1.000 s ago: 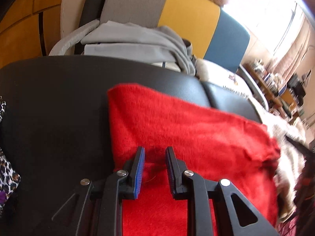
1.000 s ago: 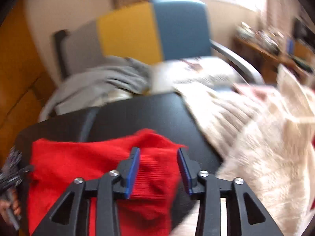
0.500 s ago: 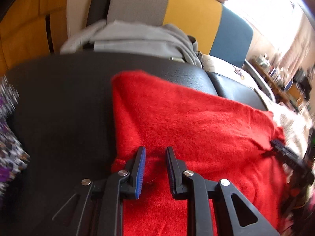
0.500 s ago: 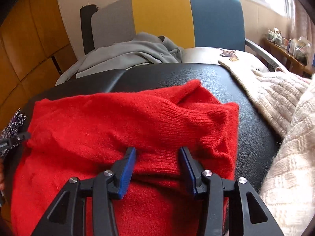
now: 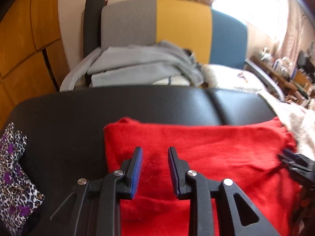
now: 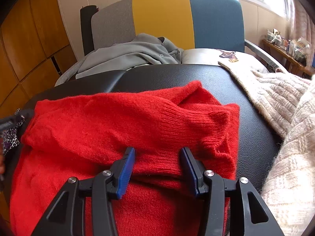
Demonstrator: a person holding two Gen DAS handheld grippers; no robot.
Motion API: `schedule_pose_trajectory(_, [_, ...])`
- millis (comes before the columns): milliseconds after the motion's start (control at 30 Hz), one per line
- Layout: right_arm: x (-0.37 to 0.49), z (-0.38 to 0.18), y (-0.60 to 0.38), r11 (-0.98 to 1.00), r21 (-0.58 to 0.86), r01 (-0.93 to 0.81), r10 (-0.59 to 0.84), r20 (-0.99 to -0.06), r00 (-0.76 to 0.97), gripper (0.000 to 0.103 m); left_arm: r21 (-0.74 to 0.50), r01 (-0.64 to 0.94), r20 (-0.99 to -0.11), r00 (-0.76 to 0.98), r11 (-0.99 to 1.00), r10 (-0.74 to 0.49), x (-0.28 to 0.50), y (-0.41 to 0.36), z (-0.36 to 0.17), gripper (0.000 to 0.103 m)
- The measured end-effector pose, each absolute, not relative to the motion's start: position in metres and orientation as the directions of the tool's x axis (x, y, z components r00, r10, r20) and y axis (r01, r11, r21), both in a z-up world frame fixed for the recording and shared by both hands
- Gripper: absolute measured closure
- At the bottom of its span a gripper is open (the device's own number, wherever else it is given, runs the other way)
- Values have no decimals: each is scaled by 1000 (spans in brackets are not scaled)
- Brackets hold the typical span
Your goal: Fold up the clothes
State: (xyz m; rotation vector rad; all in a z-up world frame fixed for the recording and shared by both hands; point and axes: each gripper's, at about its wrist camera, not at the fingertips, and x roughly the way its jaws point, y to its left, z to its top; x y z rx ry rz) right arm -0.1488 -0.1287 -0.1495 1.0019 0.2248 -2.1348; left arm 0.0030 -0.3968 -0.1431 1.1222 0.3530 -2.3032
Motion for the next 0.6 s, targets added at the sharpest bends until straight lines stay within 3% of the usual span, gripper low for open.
schedule_pose_trajectory(33, [-149, -149, -130, -702, 144, 698, -557, -721, -412, 52, 3, 592, -806, -476, -806, -353, 1, -404, -155, 71])
schedule_pose_trajectory(67, [-149, -149, -132, -703, 139, 698, -554, -722, -414, 52, -29, 594, -787, -509, -804, -348, 5, -410, -163, 70])
schedule_pose_trajectory(100, [-149, -150, -134, -704, 133, 697, -551, -722, -419, 52, -19, 590, -749, -543, -807, -379, 10, -412, -167, 63])
schedule_pose_trajectory(267, [-149, -151, -151, -714, 93, 694, -522, -732, -438, 51, 1, 600, -739, -539, -800, -405, 2, -427, -167, 60])
schedule_pose_trajectory(433, [-149, -151, -165, -725, 63, 686, -498, -735, -459, 51, -16, 642, -756, -510, -766, -411, 4, -450, -169, 32])
schedule_pose_trajectory(500, [-148, -151, -165, -727, 67, 683, -498, -736, -459, 51, -23, 661, -759, -499, -750, -418, 13, -450, -165, 32])
schedule_pose_trajectory(600, [-145, -151, -162, -731, 82, 678, -504, -734, -455, 51, 3, 685, -754, -478, -729, -452, 27, -441, -154, 42])
